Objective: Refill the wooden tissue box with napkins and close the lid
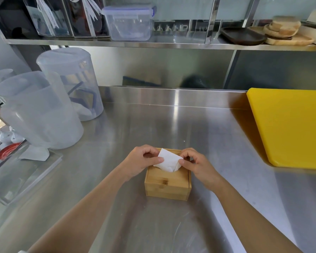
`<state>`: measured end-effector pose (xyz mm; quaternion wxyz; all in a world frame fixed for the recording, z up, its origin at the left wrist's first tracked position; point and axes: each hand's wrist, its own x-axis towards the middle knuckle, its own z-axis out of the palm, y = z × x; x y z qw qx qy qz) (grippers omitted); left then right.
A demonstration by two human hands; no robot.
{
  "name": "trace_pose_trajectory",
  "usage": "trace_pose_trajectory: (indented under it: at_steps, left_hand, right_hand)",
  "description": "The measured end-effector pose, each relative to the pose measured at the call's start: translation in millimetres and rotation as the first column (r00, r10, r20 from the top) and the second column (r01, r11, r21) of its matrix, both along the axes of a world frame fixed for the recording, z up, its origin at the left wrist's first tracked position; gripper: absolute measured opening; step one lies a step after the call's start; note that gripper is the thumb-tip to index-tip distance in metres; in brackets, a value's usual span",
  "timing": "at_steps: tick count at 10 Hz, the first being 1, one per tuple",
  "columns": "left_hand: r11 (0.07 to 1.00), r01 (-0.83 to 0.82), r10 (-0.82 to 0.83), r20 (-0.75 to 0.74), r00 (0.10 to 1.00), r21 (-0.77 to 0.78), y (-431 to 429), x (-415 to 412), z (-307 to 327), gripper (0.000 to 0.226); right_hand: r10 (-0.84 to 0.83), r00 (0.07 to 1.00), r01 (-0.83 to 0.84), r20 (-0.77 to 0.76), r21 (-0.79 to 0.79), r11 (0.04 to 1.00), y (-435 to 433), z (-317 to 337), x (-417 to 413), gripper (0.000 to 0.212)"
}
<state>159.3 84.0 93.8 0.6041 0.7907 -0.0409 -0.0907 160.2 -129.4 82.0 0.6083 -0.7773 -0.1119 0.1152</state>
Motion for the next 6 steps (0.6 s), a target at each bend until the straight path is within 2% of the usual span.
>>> trace_pose_trajectory:
  at_steps: [1, 2, 5, 6]
  left_hand:
    - [0.998, 0.037, -0.039, 0.027, 0.999, 0.059, 2.9, -0.5, 1.1, 0.019]
    - [0.999, 0.028, -0.029, 0.023, 0.999, 0.037, 5.4, 0.4, -1.3, 0.023]
    - [0.999, 0.03, -0.03, 0.012, 0.999, -0.011, 5.9, -0.3, -5.1, 0.018]
    - [0.996, 0.01, -0.01, -0.004, 1.0, -0.086, 7.1, 1.0, 3.3, 0.008]
  right_hand:
    - [-0.024, 1.0, 0.025, -0.016, 0.05, 0.998, -1.0, 0.2, -2.8, 0.014]
    - [-0.05, 0.998, 0.051, -0.029, 0.051, 0.997, -0.3, 1.2, -4.1, 0.016]
    - [-0.14, 0.989, 0.145, -0.049, 0.146, 0.978, 4.6, 2.4, -8.7, 0.017]
    - [-0.23, 0.969, 0.243, -0.086, 0.2, 0.949, 3.4, 8.3, -4.4, 0.014]
